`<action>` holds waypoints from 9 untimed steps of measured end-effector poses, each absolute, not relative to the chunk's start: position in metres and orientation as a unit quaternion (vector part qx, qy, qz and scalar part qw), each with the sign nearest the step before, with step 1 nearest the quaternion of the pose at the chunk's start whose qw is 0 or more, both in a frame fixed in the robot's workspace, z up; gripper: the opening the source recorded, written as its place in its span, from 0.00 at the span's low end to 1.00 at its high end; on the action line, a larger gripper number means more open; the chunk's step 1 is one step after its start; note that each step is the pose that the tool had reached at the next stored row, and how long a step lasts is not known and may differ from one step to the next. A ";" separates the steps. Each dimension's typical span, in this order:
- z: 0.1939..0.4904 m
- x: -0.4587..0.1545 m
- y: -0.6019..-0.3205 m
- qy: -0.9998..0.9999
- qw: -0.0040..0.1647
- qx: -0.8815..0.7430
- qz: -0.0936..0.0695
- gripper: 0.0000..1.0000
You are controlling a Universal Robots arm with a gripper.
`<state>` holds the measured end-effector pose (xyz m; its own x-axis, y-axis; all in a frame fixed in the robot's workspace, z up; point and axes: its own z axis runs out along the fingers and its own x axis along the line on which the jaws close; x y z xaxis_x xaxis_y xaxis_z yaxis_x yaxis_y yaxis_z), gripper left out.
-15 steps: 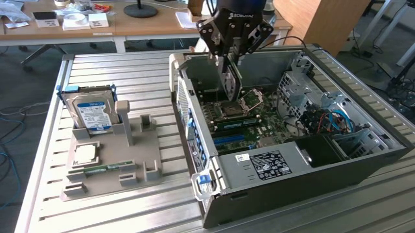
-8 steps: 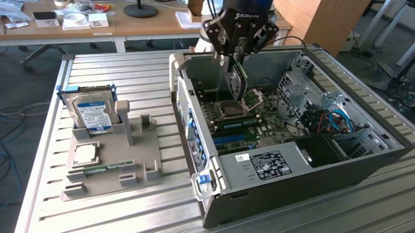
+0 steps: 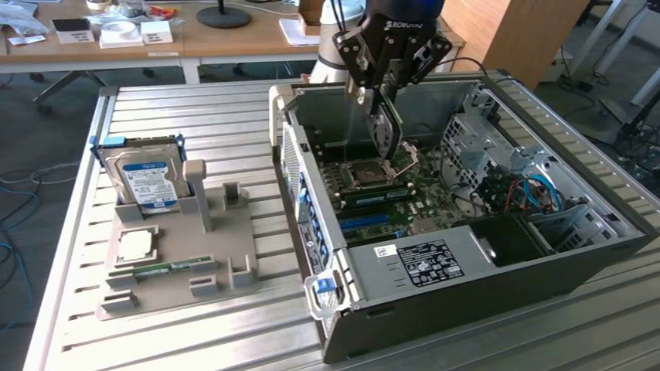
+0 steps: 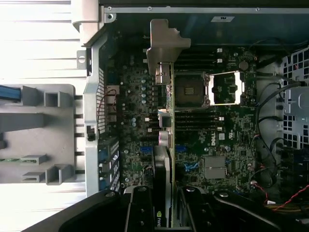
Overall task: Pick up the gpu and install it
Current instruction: 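Pick up the gpu and move the gpu toward the slot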
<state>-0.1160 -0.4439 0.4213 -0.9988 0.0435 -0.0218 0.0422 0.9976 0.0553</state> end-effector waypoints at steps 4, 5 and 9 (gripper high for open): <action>0.421 -0.115 -0.444 0.999 0.011 0.021 0.027 0.27; 0.421 -0.115 -0.444 0.999 0.012 0.021 0.027 0.27; 0.421 -0.115 -0.444 0.999 0.011 0.021 0.027 0.27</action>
<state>-0.1150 -0.4439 0.4213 -0.9988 0.0436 -0.0217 0.0423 0.9976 0.0552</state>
